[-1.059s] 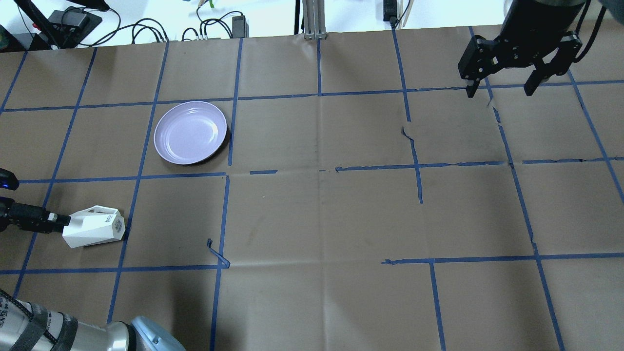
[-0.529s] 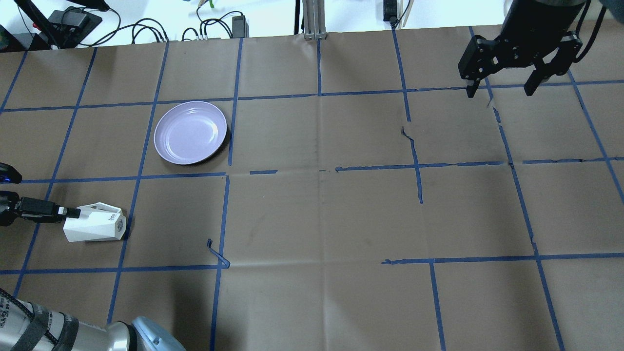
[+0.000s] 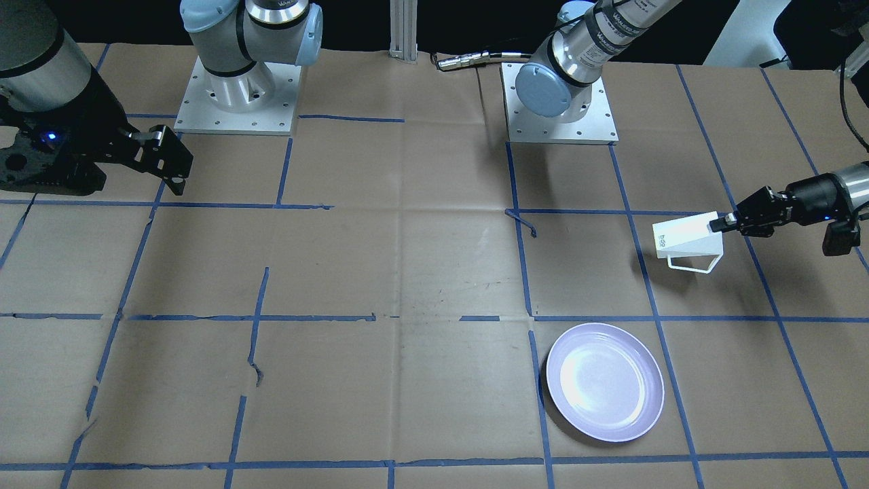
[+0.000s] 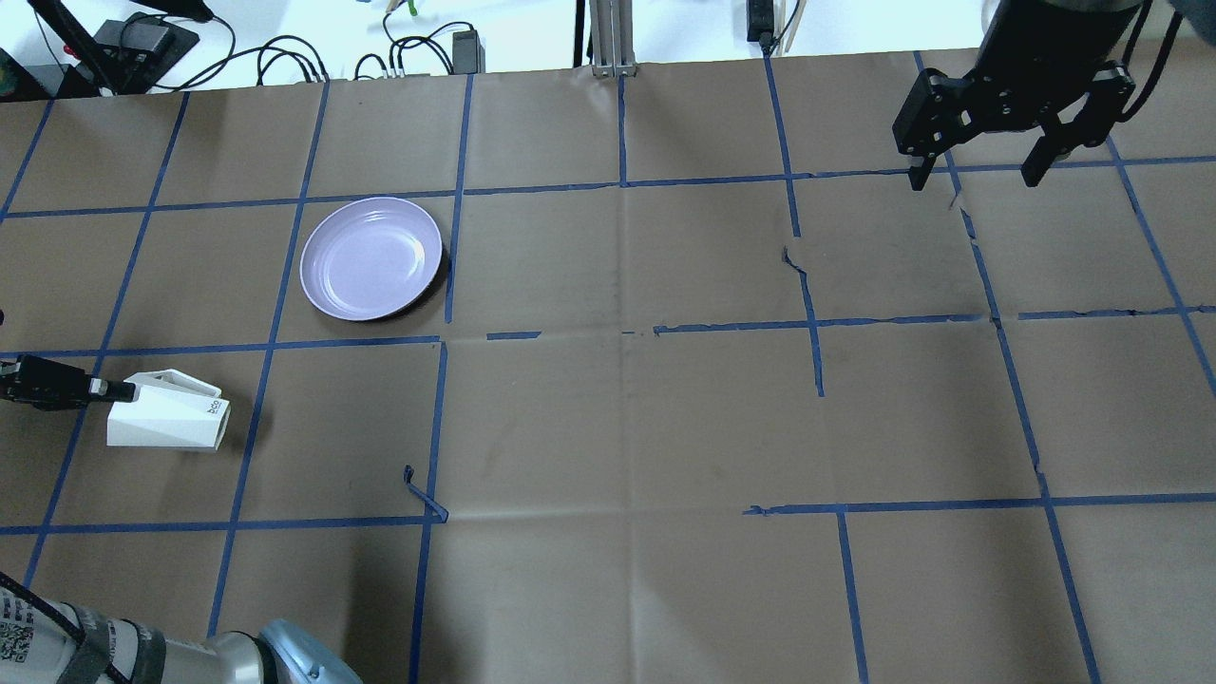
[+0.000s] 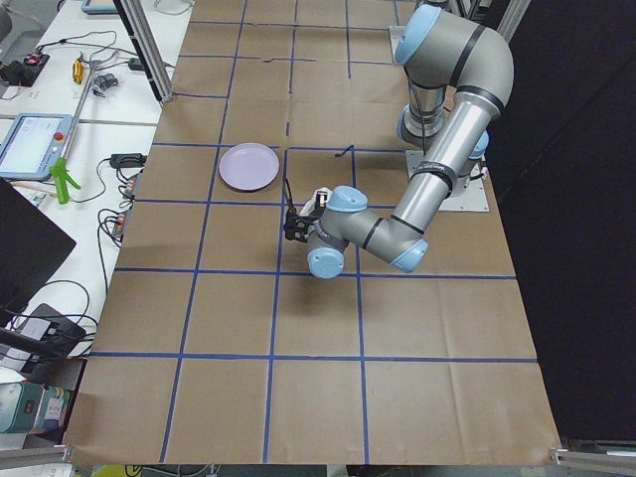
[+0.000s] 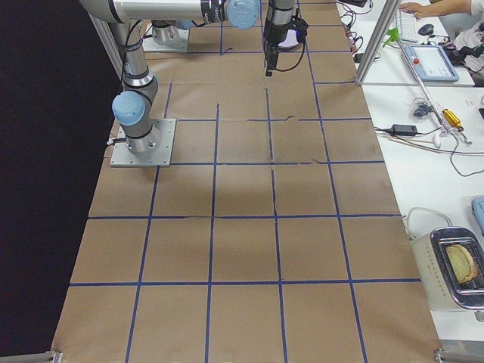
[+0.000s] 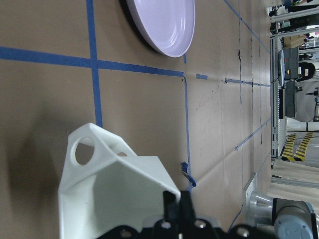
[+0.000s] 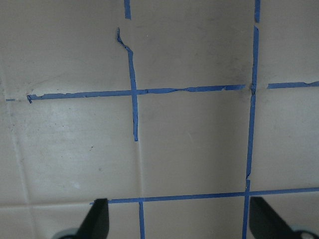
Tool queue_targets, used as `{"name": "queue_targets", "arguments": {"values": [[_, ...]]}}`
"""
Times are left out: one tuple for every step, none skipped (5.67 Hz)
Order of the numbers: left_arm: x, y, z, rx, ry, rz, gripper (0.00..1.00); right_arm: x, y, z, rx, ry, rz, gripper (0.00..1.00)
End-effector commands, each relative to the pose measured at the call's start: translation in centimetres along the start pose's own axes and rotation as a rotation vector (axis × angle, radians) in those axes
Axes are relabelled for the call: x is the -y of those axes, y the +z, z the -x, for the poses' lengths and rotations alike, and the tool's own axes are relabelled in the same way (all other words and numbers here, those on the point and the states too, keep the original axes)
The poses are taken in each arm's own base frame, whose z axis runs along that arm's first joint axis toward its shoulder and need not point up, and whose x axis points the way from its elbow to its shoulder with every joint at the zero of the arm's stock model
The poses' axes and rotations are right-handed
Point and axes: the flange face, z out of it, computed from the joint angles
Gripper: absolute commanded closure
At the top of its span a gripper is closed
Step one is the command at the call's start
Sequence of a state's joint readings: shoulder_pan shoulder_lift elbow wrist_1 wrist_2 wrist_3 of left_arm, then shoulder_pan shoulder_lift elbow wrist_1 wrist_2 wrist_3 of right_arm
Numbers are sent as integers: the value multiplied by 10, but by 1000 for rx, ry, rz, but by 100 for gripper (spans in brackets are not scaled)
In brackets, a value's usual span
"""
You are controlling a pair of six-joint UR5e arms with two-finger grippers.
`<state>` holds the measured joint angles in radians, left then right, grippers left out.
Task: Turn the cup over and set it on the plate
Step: 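Lift the cup with the left gripper and carry it toward the lavender plate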
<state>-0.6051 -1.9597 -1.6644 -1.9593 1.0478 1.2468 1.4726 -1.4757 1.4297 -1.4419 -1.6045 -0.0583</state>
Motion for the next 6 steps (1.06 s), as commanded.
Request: {"name": "queue_targets", "arguments": {"values": [[41,-9,-93,186,57,21,100,0,0,0,0,0,0,0],[76,12,-148,343,134,32,100,0,0,0,0,0,0,0],[102,42,-186,530,198,106,100,0,0,0,0,0,0,0],[126,84,-212,689,239,173,100,0,0,0,0,0,0,0],[149,131,-243,812,387,182,100,0,0,0,0,0,0,0],[161,176,-253,864,472,216,100,0,0,0,0,0,0,0]]}}
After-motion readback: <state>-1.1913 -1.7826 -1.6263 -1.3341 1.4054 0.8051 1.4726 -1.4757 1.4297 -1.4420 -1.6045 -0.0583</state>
